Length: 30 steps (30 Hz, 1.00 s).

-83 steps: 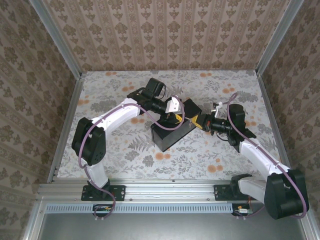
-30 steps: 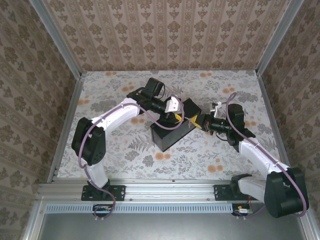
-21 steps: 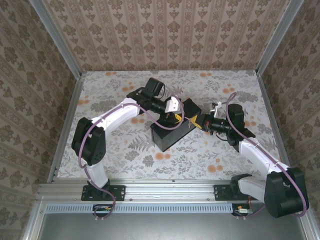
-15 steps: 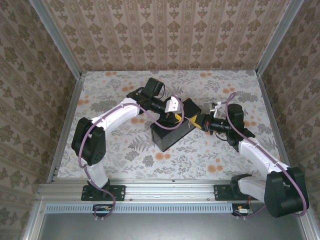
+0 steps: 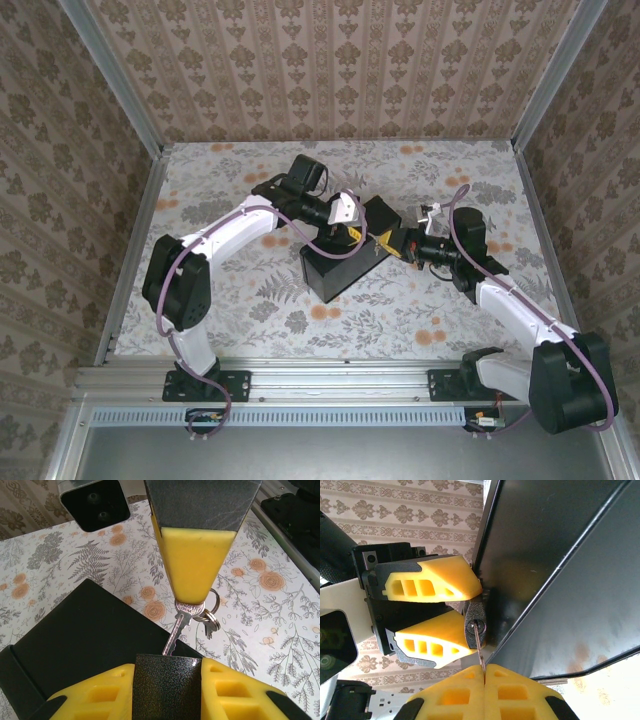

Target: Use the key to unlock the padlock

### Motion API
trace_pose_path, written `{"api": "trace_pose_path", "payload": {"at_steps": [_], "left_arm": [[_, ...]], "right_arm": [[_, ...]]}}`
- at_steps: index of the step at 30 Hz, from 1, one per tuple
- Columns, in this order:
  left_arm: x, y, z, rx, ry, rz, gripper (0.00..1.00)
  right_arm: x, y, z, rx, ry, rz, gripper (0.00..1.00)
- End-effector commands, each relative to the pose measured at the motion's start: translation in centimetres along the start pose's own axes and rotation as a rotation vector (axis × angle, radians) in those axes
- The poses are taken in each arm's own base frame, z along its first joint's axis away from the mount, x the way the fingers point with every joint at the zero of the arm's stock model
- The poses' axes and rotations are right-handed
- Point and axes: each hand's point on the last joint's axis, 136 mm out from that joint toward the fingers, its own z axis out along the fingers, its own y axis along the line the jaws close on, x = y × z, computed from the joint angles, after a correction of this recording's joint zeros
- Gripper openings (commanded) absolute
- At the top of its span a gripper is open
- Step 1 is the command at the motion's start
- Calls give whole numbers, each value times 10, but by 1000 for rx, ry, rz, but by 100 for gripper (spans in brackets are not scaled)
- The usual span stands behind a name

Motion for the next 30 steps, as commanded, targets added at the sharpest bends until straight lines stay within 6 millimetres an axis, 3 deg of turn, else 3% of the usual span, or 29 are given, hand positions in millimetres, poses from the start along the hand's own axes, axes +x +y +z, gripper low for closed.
{"api": "trace_pose_path", "payload": {"at_steps": [1,7,14,26,30], "left_arm": [[-12,-20,-8,60,-40,24,26],[-14,-22,-11,76,-40,43,26],[-11,-8,-12,17,-35,21,25],[-8,-3,-23,-17,-74,-19,25],[-3,-3,-27,-7,-75,-42,24]], "right_arm": [[-7,32,2,-80,13,-88,0],[-10,39,3,-94,38,-110,0],[-6,39,5,-125,59,-96,0],[-6,14,1,-126,8,-35,0],[-8,17,-6,-148,-10,-40,0]]}}
